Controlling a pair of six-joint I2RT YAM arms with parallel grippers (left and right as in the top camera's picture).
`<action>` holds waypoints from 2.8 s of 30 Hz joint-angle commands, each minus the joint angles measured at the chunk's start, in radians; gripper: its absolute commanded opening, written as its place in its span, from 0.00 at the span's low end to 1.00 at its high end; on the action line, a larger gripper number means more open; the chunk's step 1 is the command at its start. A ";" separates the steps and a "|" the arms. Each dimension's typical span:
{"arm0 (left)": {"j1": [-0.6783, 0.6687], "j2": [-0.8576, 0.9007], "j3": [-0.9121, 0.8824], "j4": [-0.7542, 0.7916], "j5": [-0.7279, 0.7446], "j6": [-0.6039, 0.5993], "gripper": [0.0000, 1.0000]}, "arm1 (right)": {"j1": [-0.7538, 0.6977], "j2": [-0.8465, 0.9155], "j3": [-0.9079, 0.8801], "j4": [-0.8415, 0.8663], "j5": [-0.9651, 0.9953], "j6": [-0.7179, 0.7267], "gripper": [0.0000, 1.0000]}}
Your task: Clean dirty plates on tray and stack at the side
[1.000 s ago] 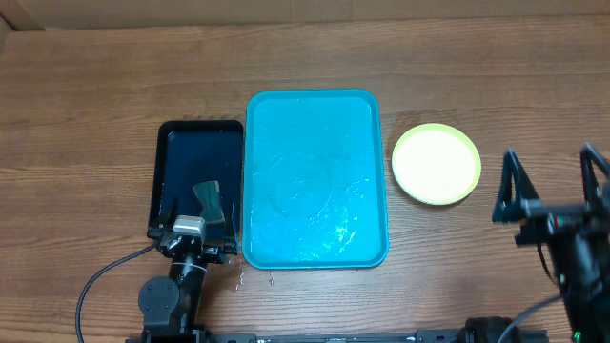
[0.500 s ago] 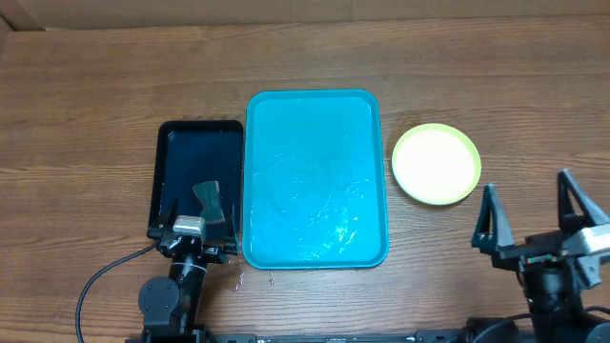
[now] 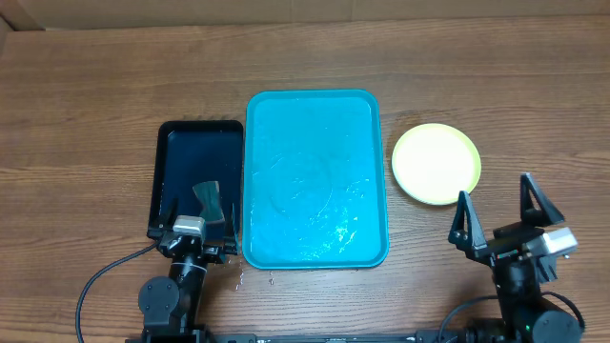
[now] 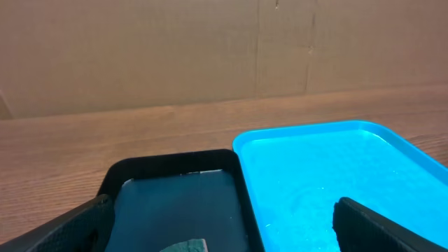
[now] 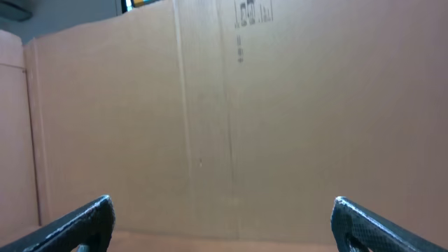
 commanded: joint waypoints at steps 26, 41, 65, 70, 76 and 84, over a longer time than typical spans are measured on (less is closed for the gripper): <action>-0.003 -0.009 -0.003 -0.003 -0.011 0.023 1.00 | 0.003 -0.013 -0.136 -0.185 0.070 0.158 1.00; -0.003 -0.009 -0.003 -0.003 -0.011 0.023 1.00 | 0.003 -0.013 -0.136 -0.294 0.070 -0.161 1.00; -0.003 -0.009 -0.003 -0.003 -0.011 0.023 1.00 | 0.053 -0.013 -0.136 -0.304 0.150 -0.190 1.00; -0.003 -0.009 -0.003 -0.003 -0.011 0.023 1.00 | 0.052 -0.013 -0.136 -0.303 0.148 -0.189 1.00; -0.003 -0.009 -0.003 -0.003 -0.011 0.023 1.00 | 0.053 -0.013 -0.135 -0.303 0.149 -0.189 1.00; -0.003 -0.009 -0.003 -0.003 -0.011 0.023 1.00 | 0.055 -0.013 -0.135 -0.303 0.149 -0.189 1.00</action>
